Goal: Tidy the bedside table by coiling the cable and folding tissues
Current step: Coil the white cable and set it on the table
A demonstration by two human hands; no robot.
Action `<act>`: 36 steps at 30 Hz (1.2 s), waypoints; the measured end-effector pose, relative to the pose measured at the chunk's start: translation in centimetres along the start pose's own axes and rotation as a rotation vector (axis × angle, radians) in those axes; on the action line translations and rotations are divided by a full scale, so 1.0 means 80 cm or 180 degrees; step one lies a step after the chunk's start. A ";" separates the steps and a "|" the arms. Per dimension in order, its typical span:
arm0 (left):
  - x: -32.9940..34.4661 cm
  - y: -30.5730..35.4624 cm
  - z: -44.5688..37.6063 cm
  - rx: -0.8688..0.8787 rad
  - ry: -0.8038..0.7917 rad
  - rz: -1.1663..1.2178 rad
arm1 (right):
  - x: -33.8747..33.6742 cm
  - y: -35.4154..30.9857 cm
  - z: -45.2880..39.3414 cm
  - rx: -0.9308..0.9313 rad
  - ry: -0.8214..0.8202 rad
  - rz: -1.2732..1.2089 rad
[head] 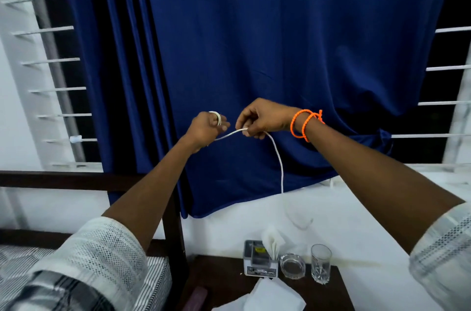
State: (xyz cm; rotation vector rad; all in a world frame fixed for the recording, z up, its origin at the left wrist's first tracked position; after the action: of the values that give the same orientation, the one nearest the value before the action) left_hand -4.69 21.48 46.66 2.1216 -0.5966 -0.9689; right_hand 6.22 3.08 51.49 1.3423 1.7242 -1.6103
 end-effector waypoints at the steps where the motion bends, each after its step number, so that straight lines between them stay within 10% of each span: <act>1: 0.003 -0.002 0.002 -0.0011 -0.0114 -0.0120 | -0.006 -0.002 0.000 -0.0069 0.0051 0.0128; 21: 0.027 0.033 0.042 -0.0448 -0.2138 0.2593 | -0.009 0.019 -0.010 -0.0501 0.1047 -0.0710; 36: 0.009 0.040 0.015 0.0269 -0.0793 0.3308 | 0.093 0.013 -0.010 0.0223 0.0515 -0.2394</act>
State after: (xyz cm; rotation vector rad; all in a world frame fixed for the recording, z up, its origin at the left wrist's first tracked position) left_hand -5.57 18.43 48.23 1.4012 -1.6534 -0.5819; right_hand 4.07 6.32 44.98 0.9056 2.4846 -1.9827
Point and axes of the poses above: each hand's wrist, its own z-axis away from the middle knuckle, its own x-axis out of the palm, y = z × x, the point moved 1 cm from there along -z, towards the middle knuckle
